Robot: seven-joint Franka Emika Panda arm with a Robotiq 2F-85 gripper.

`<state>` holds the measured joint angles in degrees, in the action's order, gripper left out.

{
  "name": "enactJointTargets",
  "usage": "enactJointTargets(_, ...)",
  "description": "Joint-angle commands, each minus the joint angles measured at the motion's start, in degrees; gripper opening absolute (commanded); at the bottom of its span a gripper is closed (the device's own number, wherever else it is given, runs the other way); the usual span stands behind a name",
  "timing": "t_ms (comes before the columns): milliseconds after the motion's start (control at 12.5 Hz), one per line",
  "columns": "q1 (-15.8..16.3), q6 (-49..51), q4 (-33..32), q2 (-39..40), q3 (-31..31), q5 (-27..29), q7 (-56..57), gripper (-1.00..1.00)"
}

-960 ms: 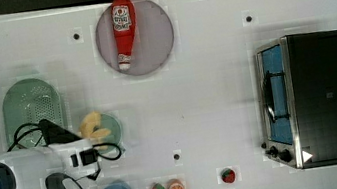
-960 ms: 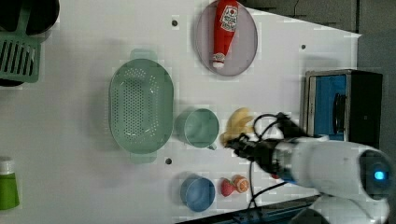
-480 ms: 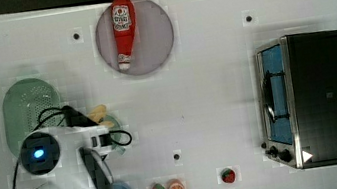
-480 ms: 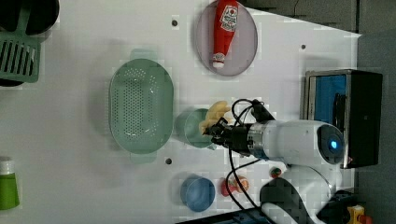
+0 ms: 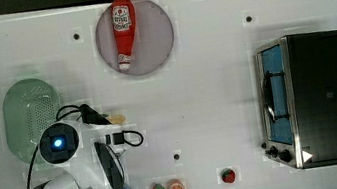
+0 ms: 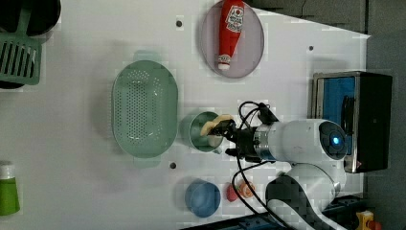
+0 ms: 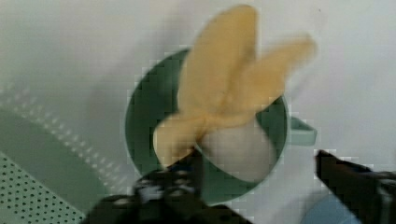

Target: Pick Banana and place it in mug.

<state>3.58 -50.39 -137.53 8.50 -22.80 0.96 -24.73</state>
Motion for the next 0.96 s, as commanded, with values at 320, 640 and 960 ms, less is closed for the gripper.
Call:
enactJointTargets(320,-0.36,4.83,4.05,-6.69,2.69,0.86,-1.61,1.0)
enactJointTargets(640,-1.08,22.45,11.1,-15.92,10.01,0.86,6.31,1.0)
enactJointTargets(960,-1.53,34.56,19.34,-21.22,19.61,0.81,11.46,1.0)
